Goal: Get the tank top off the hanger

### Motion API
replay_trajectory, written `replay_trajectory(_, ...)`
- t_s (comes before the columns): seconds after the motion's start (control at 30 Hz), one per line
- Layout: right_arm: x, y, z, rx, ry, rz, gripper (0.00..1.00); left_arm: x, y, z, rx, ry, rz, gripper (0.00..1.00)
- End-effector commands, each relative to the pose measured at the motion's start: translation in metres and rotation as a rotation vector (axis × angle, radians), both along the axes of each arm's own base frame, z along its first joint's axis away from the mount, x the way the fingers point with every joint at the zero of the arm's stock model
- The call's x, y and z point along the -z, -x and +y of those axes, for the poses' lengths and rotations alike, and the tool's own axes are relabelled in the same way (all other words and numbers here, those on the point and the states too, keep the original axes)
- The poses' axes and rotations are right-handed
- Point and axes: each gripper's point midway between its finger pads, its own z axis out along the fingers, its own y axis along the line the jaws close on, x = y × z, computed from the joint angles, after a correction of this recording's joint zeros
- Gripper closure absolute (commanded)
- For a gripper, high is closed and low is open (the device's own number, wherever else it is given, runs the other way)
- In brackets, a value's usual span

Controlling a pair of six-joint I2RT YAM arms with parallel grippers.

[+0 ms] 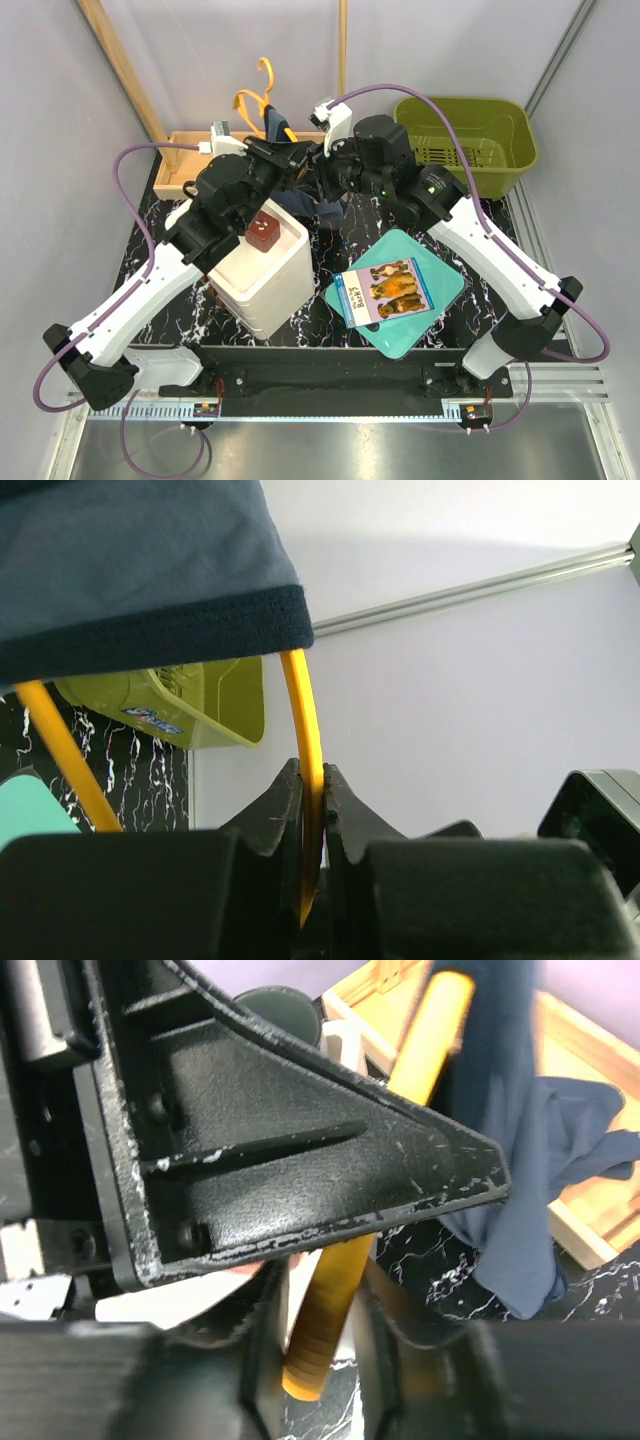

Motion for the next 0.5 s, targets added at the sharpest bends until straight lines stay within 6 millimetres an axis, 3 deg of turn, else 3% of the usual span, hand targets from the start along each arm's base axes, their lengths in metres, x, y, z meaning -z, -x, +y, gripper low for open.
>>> replay_trajectory(0.0, -0.019, -0.025, 0.001, 0.114, -0.067, -0.087, 0.78, -0.059, 0.032, -0.007, 0.082, 0.139, -0.127, 1.00)
replay_trajectory(0.07, -0.024, -0.029, -0.003, 0.149, -0.087, -0.095, 0.87, -0.056, 0.033, -0.007, 0.080, 0.131, -0.122, 1.00)
replay_trajectory(0.1, -0.021, -0.029, -0.003, 0.150, -0.088, -0.091, 0.99, -0.055, 0.033, -0.007, 0.074, 0.129, -0.120, 1.00)
replay_trajectory(0.4, -0.027, -0.037, -0.008, 0.221, -0.108, -0.132, 1.00, -0.051, 0.033, -0.005, 0.054, 0.098, -0.113, 0.99)
replay_trajectory(0.47, -0.029, -0.036, -0.013, 0.238, -0.099, -0.162, 1.00, -0.050, 0.033, -0.006, 0.057, 0.086, -0.118, 0.84)
